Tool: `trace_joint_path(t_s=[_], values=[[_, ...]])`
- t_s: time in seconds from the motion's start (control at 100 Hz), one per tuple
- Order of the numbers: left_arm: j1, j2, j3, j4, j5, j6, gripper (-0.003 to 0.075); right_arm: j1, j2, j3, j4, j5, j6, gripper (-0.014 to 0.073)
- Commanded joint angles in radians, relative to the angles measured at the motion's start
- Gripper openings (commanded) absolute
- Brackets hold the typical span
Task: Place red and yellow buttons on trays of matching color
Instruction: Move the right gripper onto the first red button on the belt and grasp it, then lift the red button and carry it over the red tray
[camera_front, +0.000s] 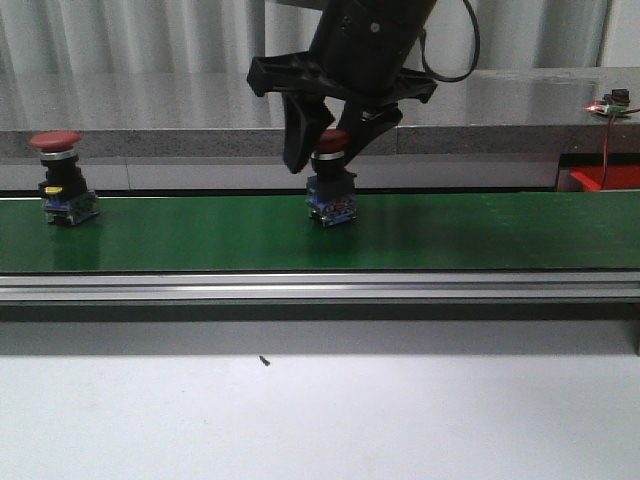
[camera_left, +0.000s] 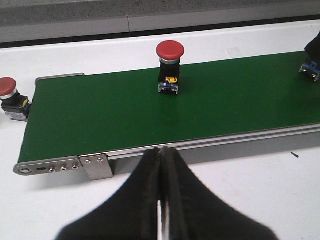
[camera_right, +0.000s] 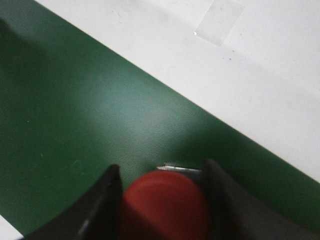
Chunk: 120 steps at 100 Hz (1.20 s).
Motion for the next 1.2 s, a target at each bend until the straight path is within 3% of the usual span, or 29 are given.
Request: trace_joint_path(t_s=[0.0, 0.07, 0.36, 0.82, 1.19], values=[[-0.007, 0.002, -0.025, -0.022, -0.061, 0.002, -0.002, -0.004, -0.058, -0.033, -0.001, -0.037, -0.002, 0.0128], [-0.007, 0.002, -0.025, -0.022, -0.061, 0.002, -0.002, -0.004, -0.059, -0.033, -0.013, -0.034, -0.002, 0.0076], [-0.007, 0.002, -0.025, -0.022, -0.061, 0.002, -0.002, -0.072, -0.154, -0.033, -0.047, -0.002, -0.002, 0.0076], [-0.007, 0.002, -0.025, -0.022, -0.061, 0.002, -0.002, -0.543, -0.284, -0.032, -0.07, 0.07, -0.003, 0.0076], [-0.007, 0.002, -0.025, -0.022, -0.061, 0.002, -0.002, -0.759, -0.216, -0.032, -0.068, -0.015, -0.003, 0.0076]])
